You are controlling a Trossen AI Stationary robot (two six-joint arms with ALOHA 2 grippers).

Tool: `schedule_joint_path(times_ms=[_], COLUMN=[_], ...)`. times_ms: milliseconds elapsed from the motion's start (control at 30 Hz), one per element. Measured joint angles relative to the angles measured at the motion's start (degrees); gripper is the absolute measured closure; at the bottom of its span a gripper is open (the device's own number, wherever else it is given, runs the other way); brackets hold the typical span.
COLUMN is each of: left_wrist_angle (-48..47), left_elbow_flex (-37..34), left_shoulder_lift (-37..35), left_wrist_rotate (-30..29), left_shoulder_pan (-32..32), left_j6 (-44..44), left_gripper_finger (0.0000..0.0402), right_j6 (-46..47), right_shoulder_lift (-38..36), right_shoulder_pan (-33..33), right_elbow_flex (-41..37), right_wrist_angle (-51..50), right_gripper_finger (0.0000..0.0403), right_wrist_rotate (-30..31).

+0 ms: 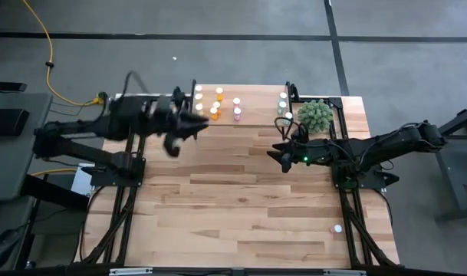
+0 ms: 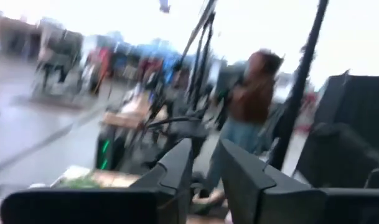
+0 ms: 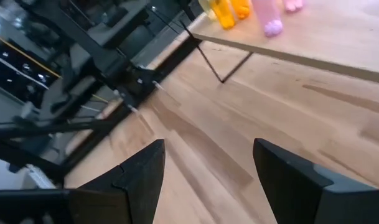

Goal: Pick and place medicine bottles onto shelf by color
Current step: Put the pink pill bottle aligned with the other pink bottles on the shelf

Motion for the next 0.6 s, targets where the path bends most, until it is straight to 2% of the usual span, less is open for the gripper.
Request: schedule_joint_path(times_ms=[133,200,267,467,600], left_wrist_angle=[15.8,17.4,17.1,17.0,13.9], left_elbow_flex=[-14.3,-19.2,-23.0,-28.3,-28.5], left_shoulder_lift=[-8.4,-12.0,-14.9,-20.3,-20.8], left_wrist_rotate=[-4.6,-7.8,-10.0,-10.4,-9.8], left_shoulder_pan=[-4.5,-5.7,-6.0,-6.0,-6.0], left_j6=[-0.4,-0.2,-0.4,-2.0,-2.0], left_gripper_finger=[0.0365,0.0389,0.0397,0.04,0.0401], right_j6=[-2.1,-3.0,-2.5,8.5,21.1], right_shoulder_lift=[0.0,0.1,0.8,7.4,12.4], right_shoulder_pan=[0.0,0.0,0.0,3.0,8.9], right_elbow_flex=[4.9,8.9,14.1,28.7,30.9], right_wrist_angle=[-3.0,-8.0,-15.4,-47.7,-59.6], right_gripper_finger=[0.0167,0.0167,0.0167,0.0167,0.0167], right_wrist_rotate=[-1.9,-3.3,-5.7,-17.4,-26.4])
